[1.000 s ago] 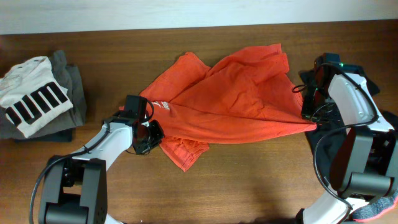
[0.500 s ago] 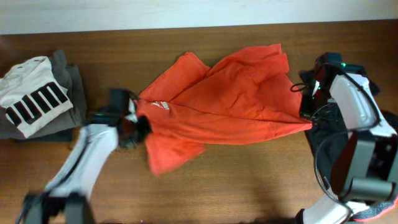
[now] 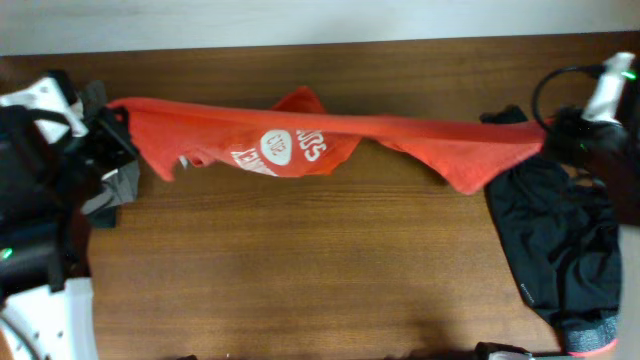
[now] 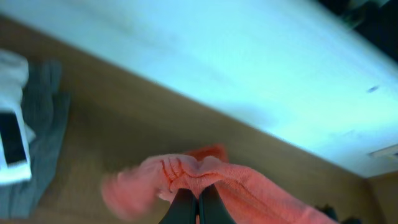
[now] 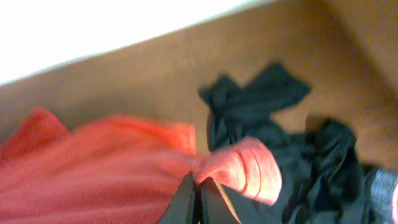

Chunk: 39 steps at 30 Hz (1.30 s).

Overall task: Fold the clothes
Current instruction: 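Lift the red shirt with both grippers and stretch it apart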

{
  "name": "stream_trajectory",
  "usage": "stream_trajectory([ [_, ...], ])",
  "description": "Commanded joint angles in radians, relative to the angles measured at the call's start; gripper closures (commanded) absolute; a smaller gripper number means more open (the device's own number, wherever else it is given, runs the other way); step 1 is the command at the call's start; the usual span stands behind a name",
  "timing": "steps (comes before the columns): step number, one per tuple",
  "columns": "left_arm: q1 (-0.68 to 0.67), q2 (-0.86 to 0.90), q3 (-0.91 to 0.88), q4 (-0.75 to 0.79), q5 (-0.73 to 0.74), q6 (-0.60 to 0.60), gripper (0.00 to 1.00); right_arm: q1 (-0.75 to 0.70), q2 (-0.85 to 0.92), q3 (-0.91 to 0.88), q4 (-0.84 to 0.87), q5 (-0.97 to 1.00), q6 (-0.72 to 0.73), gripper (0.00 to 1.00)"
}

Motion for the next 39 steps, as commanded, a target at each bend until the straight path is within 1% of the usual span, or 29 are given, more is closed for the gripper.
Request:
stream_trajectory([
  [1, 0.069, -0.056, 0.097, 0.005, 0.078, 0.020, 1.00, -0.001, -0.065, 0.066, -0.002, 0.026, -0.036, 0.96],
  [6, 0.110, -0.102, 0.190, 0.005, 0.098, 0.020, 1.00, -0.001, -0.122, 0.146, -0.001, 0.026, -0.036, 0.96],
  [11, 0.110, -0.105, 0.198, 0.002, 0.098, 0.020, 1.00, -0.001, -0.107, 0.166, 0.005, 0.026, -0.036, 0.97],
  [17, 0.107, -0.008, 0.198, -0.016, 0.105, 0.020, 1.00, -0.001, 0.031, 0.165, -0.009, 0.021, -0.036, 0.96],
  [20, 0.080, 0.084, 0.198, 0.000, 0.105, 0.020, 1.00, 0.000, 0.132, 0.166, -0.014, 0.018, -0.036, 0.96],
  [24, 0.017, 0.250, 0.198, 0.096, 0.105, 0.020, 1.00, 0.000, 0.298, 0.165, 0.010, 0.018, -0.036, 0.96],
  [27, -0.026, 0.382, 0.201, 0.240, 0.120, 0.019, 1.00, 0.001, 0.410, 0.166, 0.084, 0.007, -0.035, 0.96],
  [29, -0.040, 0.459, 0.222, 0.351, 0.192, 0.019, 1.00, 0.001, 0.455, 0.172, 0.146, -0.029, -0.035, 0.96],
  [31, -0.041, 0.517, 0.276, 0.418, 0.219, -0.008, 1.00, 0.001, 0.464, 0.190, 0.187, -0.053, -0.030, 0.96],
  [33, -0.040, 0.548, 0.357, 0.425, 0.215, -0.009, 1.00, 0.001, 0.459, 0.229, 0.207, -0.053, -0.005, 0.96],
  [35, -0.035, 0.570, 0.474, 0.423, 0.214, 0.017, 1.00, 0.001, 0.452, 0.317, 0.211, -0.053, -0.004, 0.96],
  [37, -0.026, 0.575, 0.589, 0.397, 0.202, 0.044, 1.00, 0.001, 0.451, 0.415, 0.192, -0.053, -0.005, 0.96],
  [39, -0.009, 0.574, 0.716, 0.334, 0.183, 0.080, 1.00, 0.000, 0.451, 0.523, 0.140, -0.051, -0.009, 0.96],
])
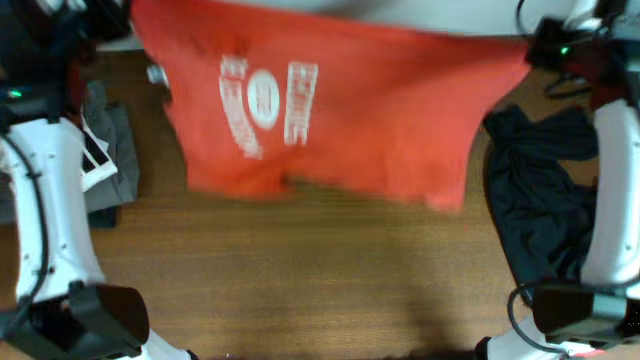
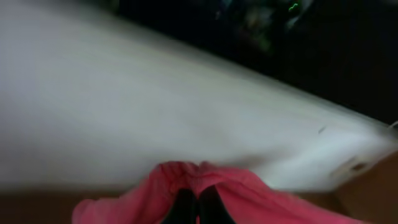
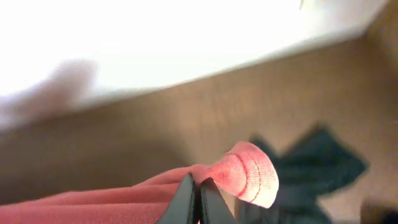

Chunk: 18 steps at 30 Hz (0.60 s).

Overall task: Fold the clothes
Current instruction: 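Lift the red shirt with both grippers and stretch it apart, then lay the shirt flat and fold its bottom hem upward with both grippers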

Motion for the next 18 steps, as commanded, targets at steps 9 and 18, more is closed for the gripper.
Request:
stream_trajectory([
  [9, -0.004, -0.027, 0.300, -0.754, -0.018, 0.232, 1.00, -0.008, 0.011, 0.138, -0.392, 0.058, -0.019, 0.96],
  [18, -0.111, 0.105, -0.019, -1.089, -0.293, 0.277, 0.99, -0.007, 0.069, -0.271, -0.457, 0.058, -0.030, 0.96],
])
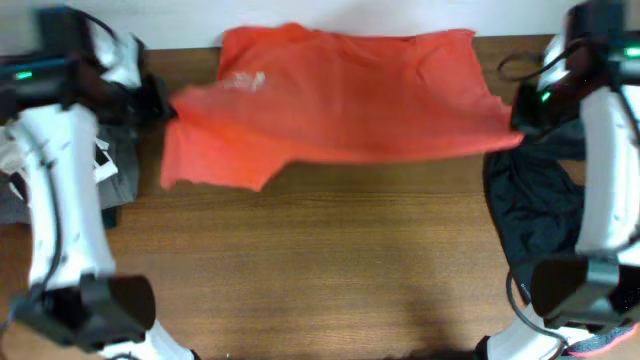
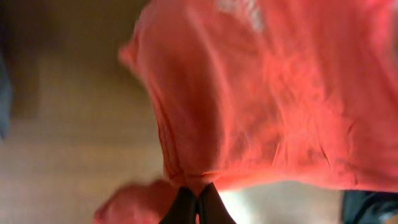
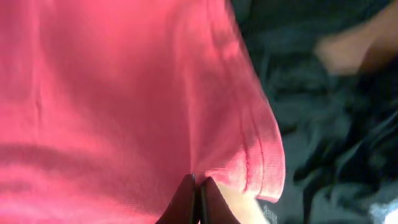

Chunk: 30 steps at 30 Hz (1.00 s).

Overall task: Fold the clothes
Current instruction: 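Lay the shirt flat and fold its bottom hem upward with both grippers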

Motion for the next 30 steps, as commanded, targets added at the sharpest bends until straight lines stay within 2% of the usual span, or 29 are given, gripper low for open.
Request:
stream_trajectory([
  [1, -0.023, 0.031, -0.177, -0.010, -0.086, 0.036, 1.00, -0.006, -0.002, -0.186, 0.013, 0.027, -0.007, 0.96],
  [7, -0.034, 0.029, -0.486, 0.032, -0.087, 0.036, 1.00, -0.007, -0.002, -0.452, 0.077, 0.027, -0.007, 0.96],
  [13, -0.031, -0.030, -0.679, 0.091, -0.091, 0.043, 0.99, -0.007, -0.003, -0.639, 0.143, 0.027, -0.007, 0.96],
  [21, 0.058, -0.269, -0.875, 0.164, -0.143, 0.023, 1.00, -0.009, -0.063, -0.830, 0.220, 0.023, 0.027, 0.96],
  [30, 0.205, -0.571, -1.073, 0.206, -0.142, 0.005, 1.00, -0.009, -0.301, -0.960, 0.251, 0.024, 0.109, 0.96],
])
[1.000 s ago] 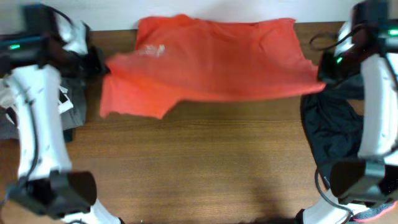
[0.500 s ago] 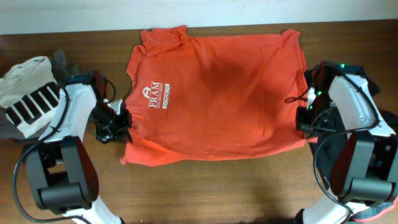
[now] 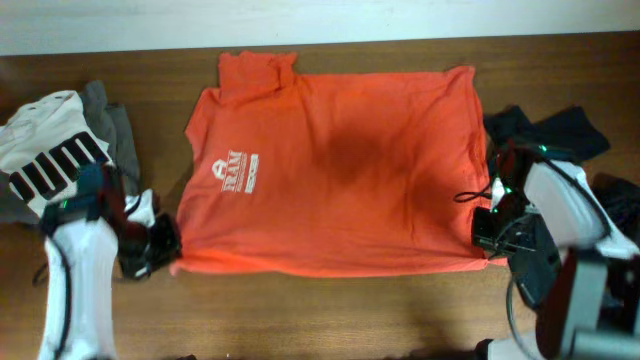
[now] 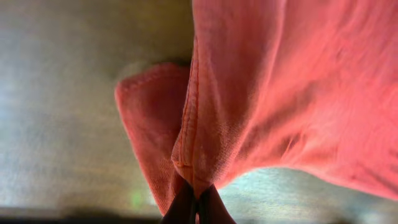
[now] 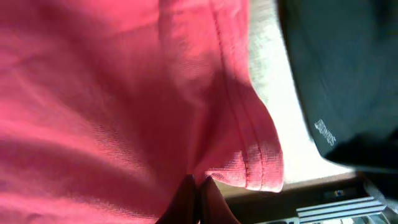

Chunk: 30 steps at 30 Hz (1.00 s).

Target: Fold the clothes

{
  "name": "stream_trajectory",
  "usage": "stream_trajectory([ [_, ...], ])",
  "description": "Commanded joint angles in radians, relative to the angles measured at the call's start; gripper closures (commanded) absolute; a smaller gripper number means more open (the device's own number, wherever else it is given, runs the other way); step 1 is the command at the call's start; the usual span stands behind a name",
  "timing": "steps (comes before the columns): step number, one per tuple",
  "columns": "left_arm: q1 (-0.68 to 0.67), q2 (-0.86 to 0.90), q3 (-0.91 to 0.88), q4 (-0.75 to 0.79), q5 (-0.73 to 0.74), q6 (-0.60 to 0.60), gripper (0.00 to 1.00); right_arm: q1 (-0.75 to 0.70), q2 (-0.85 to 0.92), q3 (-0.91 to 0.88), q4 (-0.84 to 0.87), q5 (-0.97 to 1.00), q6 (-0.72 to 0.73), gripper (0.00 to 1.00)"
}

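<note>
An orange T-shirt (image 3: 330, 170) lies spread flat on the wooden table (image 3: 330, 310), white logo facing up at its left. My left gripper (image 3: 168, 258) is shut on the shirt's near left corner; the left wrist view shows the orange hem (image 4: 186, 143) pinched between its fingertips. My right gripper (image 3: 484, 240) is shut on the near right corner, where a hemmed orange edge (image 5: 249, 155) folds over its fingers.
A grey and white garment pile (image 3: 60, 150) lies at the table's left edge. A black garment (image 3: 560, 130) is heaped at the right, beside the shirt's right edge and under the right arm.
Both grippers have moved toward the near side of the table, still holding the shirt's corners. The shirt, which hung bunched over the far edge, now lies flat with the logo up.
The shirt was stretched as a twisted band between both grippers over the table's far half. Then it hung open higher up, logo showing. Then it was draped at the far edge. Now it lies flat, both corners still gripped.
</note>
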Motion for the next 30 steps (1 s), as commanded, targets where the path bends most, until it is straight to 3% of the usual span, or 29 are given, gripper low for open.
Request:
stream_trajectory([
  [1, 0.043, -0.103, -0.059, -0.002, -0.014, -0.010, 1.00, -0.004, -0.125, -0.030, -0.002, 0.012, 0.057, 0.96],
  [6, 0.086, -0.203, -0.084, -0.012, 0.000, -0.015, 1.00, -0.004, -0.299, -0.037, -0.005, 0.015, 0.103, 0.96],
  [11, 0.101, -0.226, -0.084, 0.116, 0.002, -0.109, 1.00, -0.002, -0.368, -0.037, 0.096, 0.014, 0.087, 0.96],
  [19, 0.094, -0.099, -0.084, 0.452, 0.094, -0.232, 1.00, -0.002, -0.249, -0.037, 0.366, 0.012, 0.011, 0.96],
  [30, -0.041, 0.194, -0.084, 0.782, 0.129, -0.231, 1.00, -0.002, -0.043, -0.037, 0.655, -0.037, -0.016, 0.96],
])
